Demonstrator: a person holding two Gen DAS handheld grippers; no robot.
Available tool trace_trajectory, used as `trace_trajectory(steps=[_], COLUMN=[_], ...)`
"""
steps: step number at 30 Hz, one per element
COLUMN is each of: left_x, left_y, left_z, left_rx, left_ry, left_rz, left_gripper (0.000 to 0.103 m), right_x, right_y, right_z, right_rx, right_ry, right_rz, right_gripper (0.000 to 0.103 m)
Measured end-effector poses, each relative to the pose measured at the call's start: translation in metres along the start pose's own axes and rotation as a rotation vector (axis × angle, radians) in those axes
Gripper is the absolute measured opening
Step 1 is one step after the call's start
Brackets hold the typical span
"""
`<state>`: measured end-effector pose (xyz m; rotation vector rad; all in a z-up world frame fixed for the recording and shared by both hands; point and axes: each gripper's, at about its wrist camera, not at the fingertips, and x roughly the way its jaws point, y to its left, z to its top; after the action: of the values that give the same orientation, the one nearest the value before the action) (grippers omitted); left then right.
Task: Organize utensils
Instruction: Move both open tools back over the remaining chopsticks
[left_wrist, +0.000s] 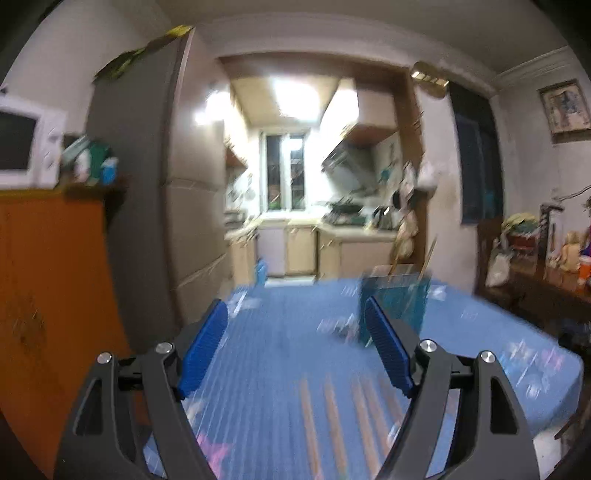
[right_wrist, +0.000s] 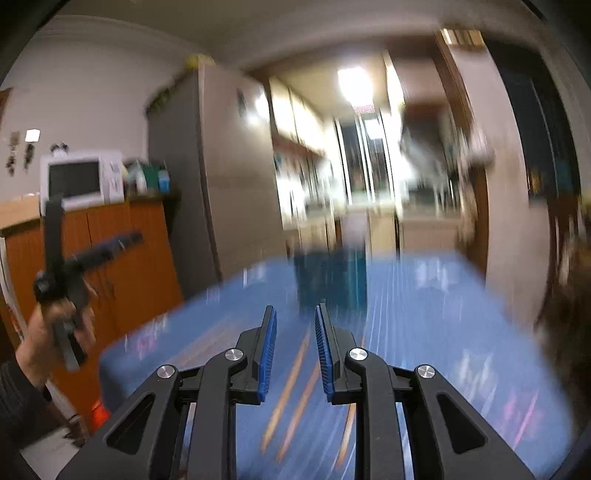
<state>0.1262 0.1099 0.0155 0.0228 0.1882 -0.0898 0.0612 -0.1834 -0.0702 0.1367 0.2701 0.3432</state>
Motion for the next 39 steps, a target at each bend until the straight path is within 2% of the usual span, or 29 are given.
trace_trajectory(steps=[3,7,14,22,28,33,39], left_x=[-0.004,-0.003,-0.003,-0.004,-0.001,0.003,0.01], left_y=[0.013,0.018,0.006,0.006,0.001,-0.005,-0.011], left_z=[-0.04,-0.083,-0.11,-0.142,-0.151,-0.158,-0.162], left_rx=[-0.04,-0.072,-0.012,0.037,0.041,0.053,0.07], left_ry=[0.076,0.169,0.217,0.285,0.314,0.316,0.298], left_rz=[0.023,0.014,-0.031,-0.065,-0.091,-0.093,-0.088], left_gripper=[0.073,0.073,0.073,0.049,0.037,0.03,0.029], right_x=[0.009,0.024,0.043,0.05,0.05,0.049,0.05], right_y=[0.01,0.025,0.031,0.028,0.027,0.028,0.025], right_z=[-0.049,-0.075,-0.085,-0.086,-0.088,-0.091,-0.092], right_rx=[0.003,-0.039,-0.083,-0.08,-0.081,-0.089,-0.085], right_ry=[0.106,0.162,0.195,0.199,0.199,0.187,0.174], right_rz=[-0.036,-0.044,-0.113,-0.125,-0.127,-0.135,-0.14], right_gripper=[0.023,0.023,0.022,0.021,0.021,0.021,0.02])
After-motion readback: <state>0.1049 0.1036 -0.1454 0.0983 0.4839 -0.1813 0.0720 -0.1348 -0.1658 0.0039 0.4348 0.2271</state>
